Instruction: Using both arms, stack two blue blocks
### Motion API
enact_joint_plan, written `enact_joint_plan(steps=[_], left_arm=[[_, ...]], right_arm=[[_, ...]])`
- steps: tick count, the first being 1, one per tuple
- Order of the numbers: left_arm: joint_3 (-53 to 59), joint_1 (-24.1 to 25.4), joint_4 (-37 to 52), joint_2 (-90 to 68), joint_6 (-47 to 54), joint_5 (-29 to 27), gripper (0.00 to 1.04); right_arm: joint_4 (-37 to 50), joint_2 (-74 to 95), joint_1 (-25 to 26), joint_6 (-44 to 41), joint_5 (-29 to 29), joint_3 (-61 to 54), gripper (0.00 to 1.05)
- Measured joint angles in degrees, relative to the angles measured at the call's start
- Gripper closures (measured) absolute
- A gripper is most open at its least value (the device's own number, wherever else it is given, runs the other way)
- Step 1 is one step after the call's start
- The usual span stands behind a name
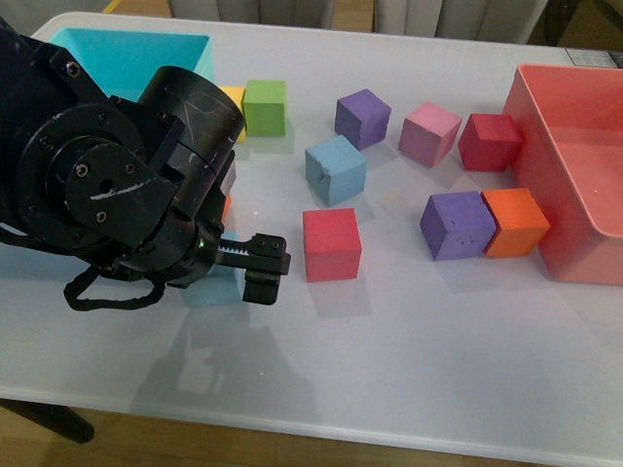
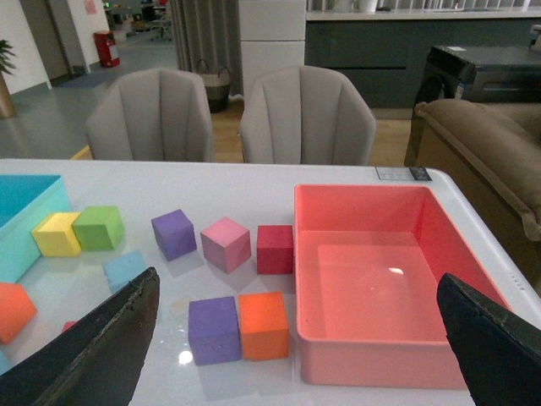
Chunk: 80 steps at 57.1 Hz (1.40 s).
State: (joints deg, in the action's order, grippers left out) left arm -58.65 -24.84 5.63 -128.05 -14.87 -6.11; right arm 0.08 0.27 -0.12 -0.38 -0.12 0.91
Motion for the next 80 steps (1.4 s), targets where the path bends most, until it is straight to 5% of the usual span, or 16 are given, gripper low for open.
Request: enact_joint_plan(steps=[22, 34, 45, 80], left_arm=[[-0.90, -0.81, -0.15, -1.53, -0.55, -1.14, 0.09], [-0.87, -0.94, -0.13, -1.53, -2.43, -1.79, 0.43], [-0.44, -1.36, -0.17, -0.50, -3.06, -1.38, 0.56], [-5.95, -4.26, -8.33, 12.46, 0.66, -2.49, 0.64]], right_arm=[[0.00, 0.00, 0.00, 0.00, 0.00, 0.00, 0.09], [0.00, 0.00, 0.00, 0.00, 0.00, 0.00, 0.09], [0.00, 0.00, 0.00, 0.00, 0.00, 0.00, 0.09], [0.00, 0.00, 0.00, 0.02, 0.00, 0.00, 0.09]])
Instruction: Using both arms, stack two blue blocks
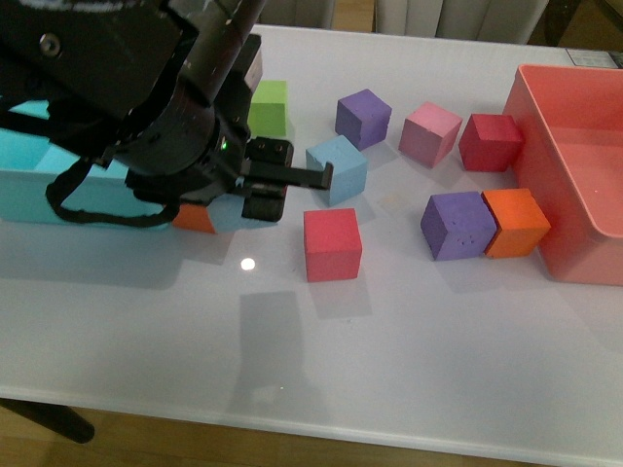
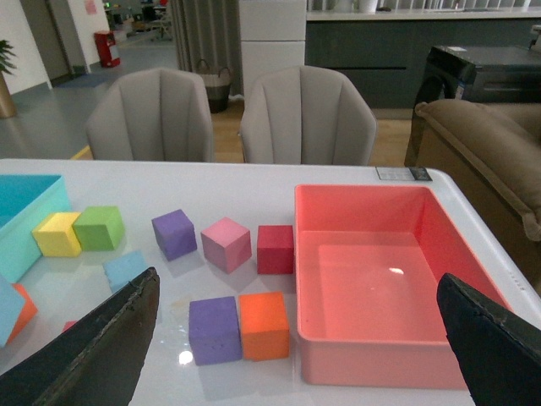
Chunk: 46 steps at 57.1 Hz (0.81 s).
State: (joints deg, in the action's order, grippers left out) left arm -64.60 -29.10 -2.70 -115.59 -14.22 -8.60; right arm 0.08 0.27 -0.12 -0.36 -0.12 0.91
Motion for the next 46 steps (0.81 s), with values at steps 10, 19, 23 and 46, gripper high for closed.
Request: enact_joint_plan(steps=[10, 19, 23, 46], left_arm=[[-8.85, -1.51, -3.10, -3.39, 3.28, -0.24, 0.64], [-15.80, -2.45, -5.35, -8.79, 5.20, 0.33, 0.64], [-18.51, -2.78, -6.16, -11.06, 5.84, 0.98, 0.65], [-35.15, -3.96, -12.15, -21.68, 9.22, 1.60, 0.65]], right_arm=[[0.00, 0.00, 0.00, -0.02, 0.00, 0.00, 0.09], [0.00, 0.00, 0.00, -0.02, 0.00, 0.00, 0.09], [0.00, 0.00, 0.00, -0.02, 0.00, 0.00, 0.09], [0.00, 0.00, 0.00, 0.00, -0.02, 0.00, 0.09]])
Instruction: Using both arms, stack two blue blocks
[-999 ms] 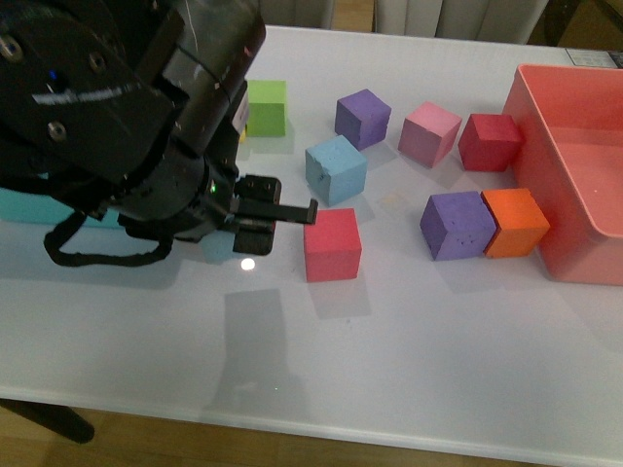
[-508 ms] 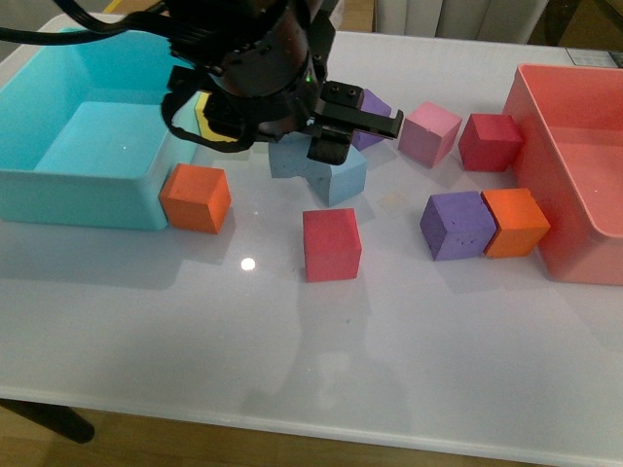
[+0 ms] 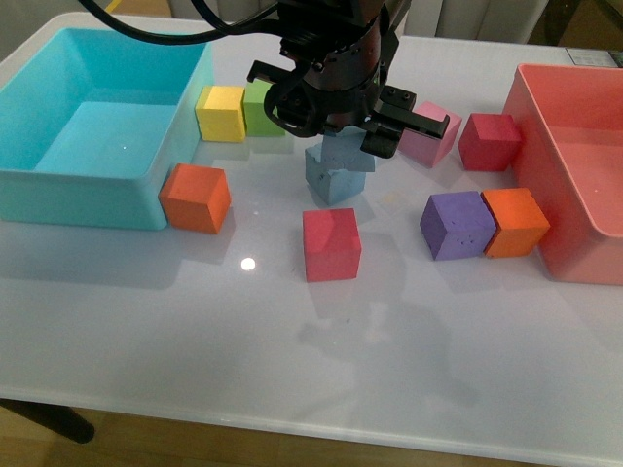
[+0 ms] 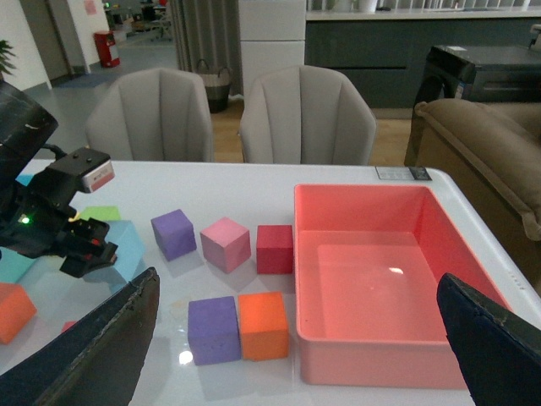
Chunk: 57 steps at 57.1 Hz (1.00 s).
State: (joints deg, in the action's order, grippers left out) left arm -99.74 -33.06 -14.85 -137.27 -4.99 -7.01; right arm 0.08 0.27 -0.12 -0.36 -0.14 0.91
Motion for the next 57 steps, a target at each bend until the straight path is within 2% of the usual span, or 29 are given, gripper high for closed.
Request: enact_joint_plan(steps=[31, 57], left_arm=[[-9.01, 1.20, -3.56, -7.30, 1.77, -1.11, 0.65], [-11.72, 1.84, -4.79, -9.57, 1.70, -1.55, 0.65]], right_arm=[[0.00, 0.00, 0.00, -0.02, 0.02, 0.00, 0.09], [0.00, 0.00, 0.00, -0.02, 0.02, 0.00, 0.09]])
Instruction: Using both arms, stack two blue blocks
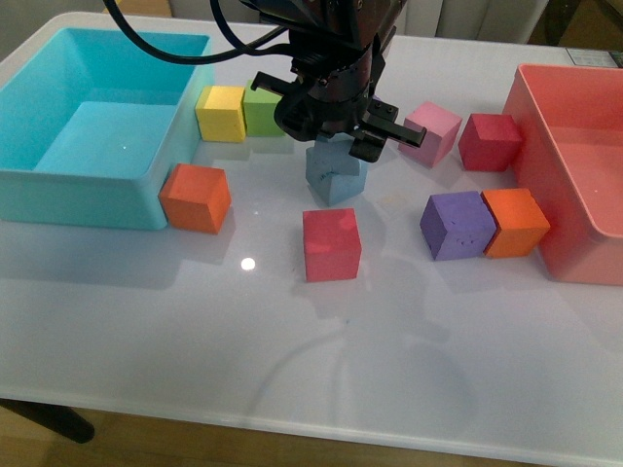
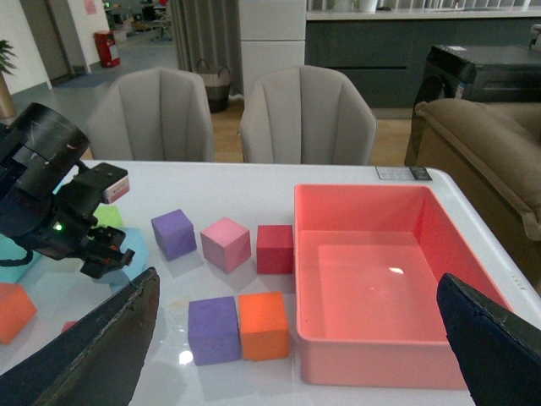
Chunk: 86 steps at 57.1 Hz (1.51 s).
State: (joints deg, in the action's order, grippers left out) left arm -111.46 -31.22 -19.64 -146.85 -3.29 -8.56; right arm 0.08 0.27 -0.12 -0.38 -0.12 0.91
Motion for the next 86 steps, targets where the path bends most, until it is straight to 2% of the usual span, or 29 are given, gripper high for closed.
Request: enact_joint_plan(steps=[3, 22, 40, 51, 58, 65, 81, 83, 85, 86], left_arm=[[0.00, 0.00, 0.00, 0.00, -0.20, 0.15, 0.61], [0.09, 0.31, 0.28, 0.00, -0.37, 1.09, 0.08], [6.56, 1.09, 3.69, 3.45, -1.36, 1.66, 0.09], [18.97, 2.23, 12.92, 14.27, -2.93, 2.82, 0.09], [32.54, 3.74, 22.14, 25.64, -3.23, 2.40, 0.09], [43.52, 5.05, 27.34, 34.64, -3.41, 2.43, 0.09], [61.66, 10.23, 30.21, 55.23, -4.13, 3.02, 0.09], [65.00, 10.69, 36.98, 56.87, -2.38, -1.44, 0.14], [70.97, 12.07, 50.64, 58.93, -0.39, -6.29, 0.23], [73.50, 12.81, 55.30, 60.04, 0.00, -6.43, 0.26]], right_arm=[[0.00, 0.00, 0.00, 0.00, 0.00, 0.00, 0.09], [0.00, 0.00, 0.00, 0.00, 0.00, 0.00, 0.09], [0.00, 0.00, 0.00, 0.00, 0.00, 0.00, 0.09], [0.00, 0.00, 0.00, 0.00, 0.00, 0.00, 0.09], [0.00, 0.00, 0.00, 0.00, 0.00, 0.00, 0.09], [0.00, 0.00, 0.00, 0.00, 0.00, 0.00, 0.09], [0.00, 0.00, 0.00, 0.00, 0.00, 0.00, 0.09], [0.00, 0.00, 0.00, 0.02, -0.02, 0.00, 0.09], [0.00, 0.00, 0.00, 0.00, 0.15, 0.00, 0.09], [0.00, 0.00, 0.00, 0.00, 0.13, 0.00, 0.09]])
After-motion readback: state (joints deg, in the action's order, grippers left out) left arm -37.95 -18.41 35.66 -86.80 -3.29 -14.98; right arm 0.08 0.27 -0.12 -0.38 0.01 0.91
